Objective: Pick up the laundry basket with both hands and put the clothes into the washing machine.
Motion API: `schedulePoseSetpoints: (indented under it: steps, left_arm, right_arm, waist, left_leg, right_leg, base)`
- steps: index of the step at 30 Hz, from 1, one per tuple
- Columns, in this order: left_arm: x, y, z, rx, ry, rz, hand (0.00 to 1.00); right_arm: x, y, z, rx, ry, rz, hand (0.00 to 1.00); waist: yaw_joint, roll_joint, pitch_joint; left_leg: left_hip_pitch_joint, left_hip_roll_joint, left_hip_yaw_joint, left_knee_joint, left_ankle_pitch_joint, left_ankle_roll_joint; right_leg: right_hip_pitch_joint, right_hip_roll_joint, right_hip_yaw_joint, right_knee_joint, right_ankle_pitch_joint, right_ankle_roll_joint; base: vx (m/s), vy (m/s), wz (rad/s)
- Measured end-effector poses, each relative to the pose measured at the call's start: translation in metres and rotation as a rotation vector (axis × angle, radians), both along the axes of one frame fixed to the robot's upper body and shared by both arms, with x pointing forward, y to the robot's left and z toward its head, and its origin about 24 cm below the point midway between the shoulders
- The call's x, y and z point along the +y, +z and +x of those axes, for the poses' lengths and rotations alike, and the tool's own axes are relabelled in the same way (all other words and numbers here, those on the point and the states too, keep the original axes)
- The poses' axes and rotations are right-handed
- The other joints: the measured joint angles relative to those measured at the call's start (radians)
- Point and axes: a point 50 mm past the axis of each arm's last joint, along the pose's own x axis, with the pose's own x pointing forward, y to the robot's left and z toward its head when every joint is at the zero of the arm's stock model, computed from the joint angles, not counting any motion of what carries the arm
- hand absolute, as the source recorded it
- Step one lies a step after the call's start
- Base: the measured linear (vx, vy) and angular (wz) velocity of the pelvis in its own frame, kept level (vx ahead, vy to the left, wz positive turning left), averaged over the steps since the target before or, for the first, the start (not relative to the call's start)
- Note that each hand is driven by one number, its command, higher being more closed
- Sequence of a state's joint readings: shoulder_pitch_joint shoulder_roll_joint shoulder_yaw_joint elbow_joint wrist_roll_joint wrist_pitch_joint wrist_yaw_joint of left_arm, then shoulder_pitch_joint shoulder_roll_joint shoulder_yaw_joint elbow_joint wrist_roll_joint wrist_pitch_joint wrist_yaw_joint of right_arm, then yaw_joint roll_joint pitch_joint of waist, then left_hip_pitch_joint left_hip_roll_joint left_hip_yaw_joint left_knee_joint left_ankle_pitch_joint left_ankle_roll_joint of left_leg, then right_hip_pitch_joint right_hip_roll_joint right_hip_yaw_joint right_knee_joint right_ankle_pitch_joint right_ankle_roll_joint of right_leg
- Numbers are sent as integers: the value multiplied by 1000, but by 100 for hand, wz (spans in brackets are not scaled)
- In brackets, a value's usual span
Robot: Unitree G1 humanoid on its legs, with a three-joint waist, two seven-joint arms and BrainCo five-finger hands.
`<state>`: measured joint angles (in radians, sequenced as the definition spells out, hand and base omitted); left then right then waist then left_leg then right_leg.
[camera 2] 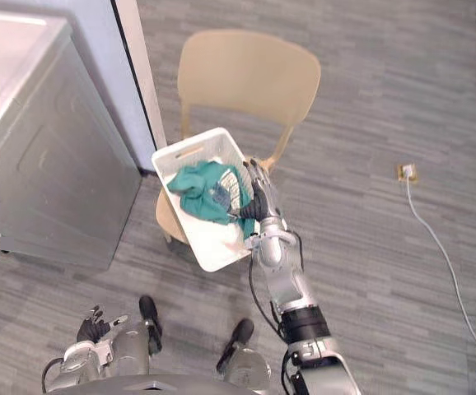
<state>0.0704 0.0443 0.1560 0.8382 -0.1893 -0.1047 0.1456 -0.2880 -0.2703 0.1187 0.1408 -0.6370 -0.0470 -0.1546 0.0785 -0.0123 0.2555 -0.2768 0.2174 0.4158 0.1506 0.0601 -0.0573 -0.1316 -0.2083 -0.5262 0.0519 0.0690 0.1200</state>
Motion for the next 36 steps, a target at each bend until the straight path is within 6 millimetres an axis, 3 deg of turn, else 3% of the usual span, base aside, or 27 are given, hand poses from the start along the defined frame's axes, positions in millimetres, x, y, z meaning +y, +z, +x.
schedulePoseSetpoints:
  steps: [4,6,7,11,19,24,29,36]
  left_arm:
    - [3,6,10,-52,19,-4,0]
    - [2,14,21,-117,44,-26,0]
    - [3,22,31,-179,69,-43,0]
    - [5,35,49,-287,146,-104,0]
    - [4,48,67,-379,214,-182,0]
    - [4,57,79,-444,246,-219,0]
    - [-1,64,89,-487,253,-249,0]
    - [-11,72,98,-531,263,-316,0]
  right_arm:
    - [-1,-4,8,40,36,-77,0]
    - [-11,-1,21,55,12,-174,0]
    - [-20,9,36,53,-16,-271,0]
    - [-36,48,64,1,-96,-414,0]
    - [-28,77,74,-76,-93,-506,0]
    - [-27,114,93,-118,-133,-576,0]
    - [-20,147,98,-199,-146,-604,0]
    - [-21,144,103,-165,-150,-677,0]
  waist:
    - [-2,-11,32]
    - [0,-12,55]
    - [2,-10,90]
    - [11,-8,128]
    - [22,-5,169]
    - [42,-2,202]
    - [57,2,217]
    - [73,5,222]
  left_leg:
    - [-46,-17,-4,-28,28,11]
    - [-74,-22,-5,-31,36,20]
    - [-82,-27,-7,-31,42,26]
    - [-132,-32,-4,-30,55,37]
    - [-202,-42,-31,-43,82,50]
    - [-236,-49,-36,-67,109,58]
    - [-268,-63,-34,-110,143,65]
    - [-316,-65,-33,-156,180,69]
  right_leg:
    - [-54,-12,-5,-1,17,-1]
    - [-80,-15,-6,-1,27,-2]
    - [-85,-16,-8,-9,39,-3]
    - [-126,-14,-4,-39,76,-8]
    - [-182,-14,-26,-45,92,-14]
    - [-215,-12,-33,-61,115,-19]
    - [-253,-12,-35,-88,143,-22]
    - [-307,-7,-46,-107,161,-27]
  base:
    - [-32,47,7]
    - [-21,33,7]
    - [-42,37,3]
    - [-60,37,-1]
    - [-24,22,8]
    - [-34,26,4]
    - [-31,26,2]
    - [-3,37,3]
